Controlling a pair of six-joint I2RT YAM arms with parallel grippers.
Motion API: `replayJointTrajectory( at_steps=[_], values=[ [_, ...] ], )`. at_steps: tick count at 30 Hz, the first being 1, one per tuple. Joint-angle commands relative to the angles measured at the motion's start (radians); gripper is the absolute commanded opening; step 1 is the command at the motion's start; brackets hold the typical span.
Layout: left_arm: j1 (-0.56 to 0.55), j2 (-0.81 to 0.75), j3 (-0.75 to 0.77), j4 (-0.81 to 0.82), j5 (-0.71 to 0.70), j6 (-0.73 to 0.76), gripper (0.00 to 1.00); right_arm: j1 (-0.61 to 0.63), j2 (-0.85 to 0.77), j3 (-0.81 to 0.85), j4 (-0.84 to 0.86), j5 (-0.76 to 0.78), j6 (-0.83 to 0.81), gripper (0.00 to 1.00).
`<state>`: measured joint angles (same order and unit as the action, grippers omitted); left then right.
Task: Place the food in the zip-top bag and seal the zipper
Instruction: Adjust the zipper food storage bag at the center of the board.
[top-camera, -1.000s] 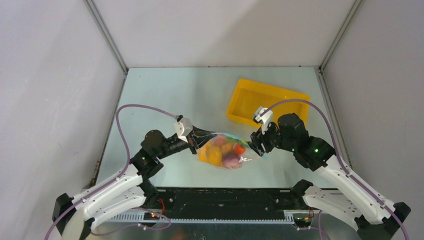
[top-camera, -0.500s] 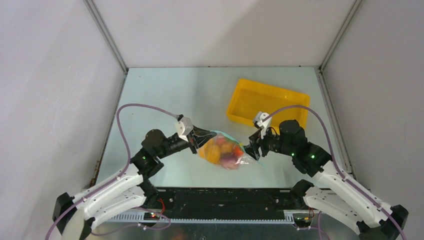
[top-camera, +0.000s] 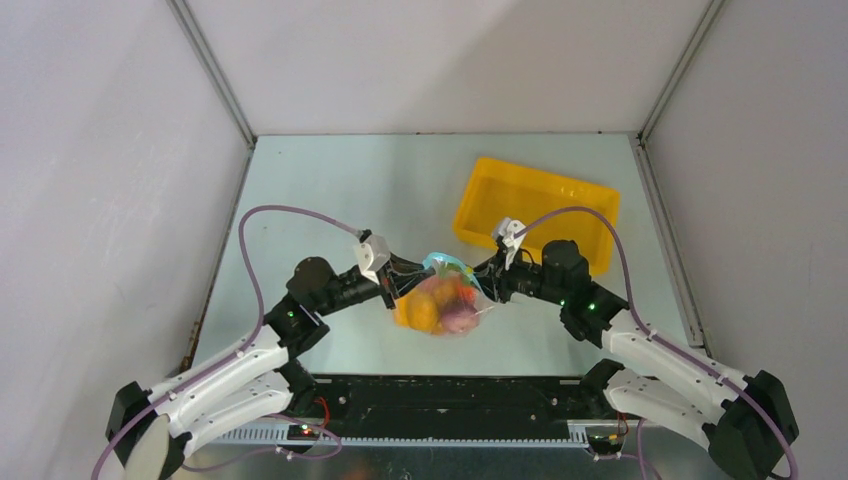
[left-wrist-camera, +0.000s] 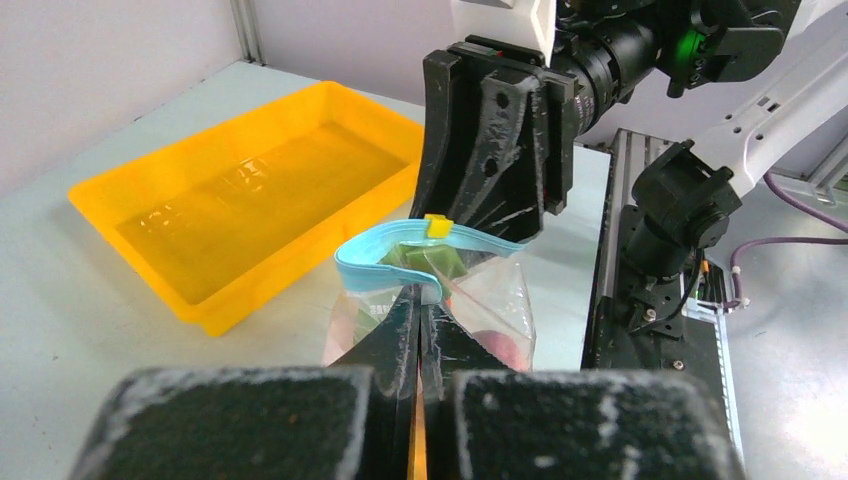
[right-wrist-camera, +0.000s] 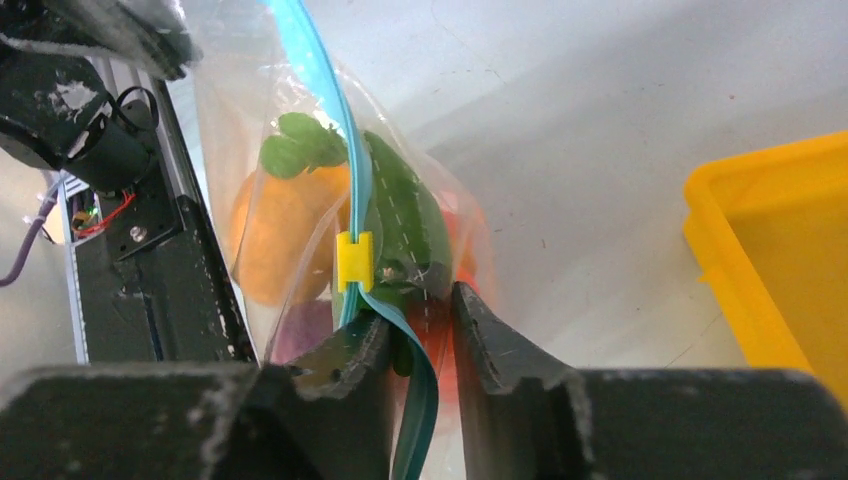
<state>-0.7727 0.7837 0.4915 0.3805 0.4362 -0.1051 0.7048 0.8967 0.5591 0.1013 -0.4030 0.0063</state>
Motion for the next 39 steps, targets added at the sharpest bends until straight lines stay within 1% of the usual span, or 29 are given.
replayJointTrajectory(
  at_steps=[1,2,8,15,22,25,29,32,33,35,39],
  values=[
    [0.001,-0.023,0.034,0.04,0.004,0.006,0.0,0.005,0.02,-0.008,-0.003,0.036,0.008,0.24],
    [0.0,-0.03,0.033,0.032,-0.002,0.013,0.0,0.004,0.015,-0.008,-0.045,0.056,0.008,0.21],
    [0.001,-0.097,0.019,-0.003,-0.067,0.039,0.0,0.001,-0.023,-0.008,-0.251,0.168,0.01,0.17],
    [0.001,-0.163,0.005,-0.041,-0.14,0.062,0.0,-0.001,-0.105,-0.008,-0.369,0.278,0.02,0.15],
    [0.002,-0.2,0.001,-0.083,-0.197,0.079,0.0,-0.006,-0.192,-0.004,-0.414,0.313,0.013,0.15],
    [0.003,-0.208,-0.001,-0.089,-0.198,0.084,0.0,-0.008,-0.197,0.001,-0.451,0.28,0.002,0.19],
    [0.002,-0.203,0.003,-0.091,-0.187,0.083,0.0,-0.004,-0.161,0.009,-0.445,0.232,-0.004,0.29],
    [0.002,-0.191,0.009,-0.091,-0.157,0.079,0.0,0.007,-0.143,0.03,-0.434,0.219,-0.016,0.33],
    [0.002,-0.182,0.014,-0.091,-0.142,0.078,0.0,0.011,-0.146,0.034,-0.429,0.217,-0.024,0.38],
    [0.002,-0.171,0.018,-0.085,-0.129,0.074,0.0,0.017,-0.162,0.059,-0.417,0.203,-0.035,0.4],
    [0.003,-0.157,0.019,-0.069,-0.12,0.067,0.0,0.023,-0.21,0.131,-0.424,0.136,-0.056,0.5]
  ],
)
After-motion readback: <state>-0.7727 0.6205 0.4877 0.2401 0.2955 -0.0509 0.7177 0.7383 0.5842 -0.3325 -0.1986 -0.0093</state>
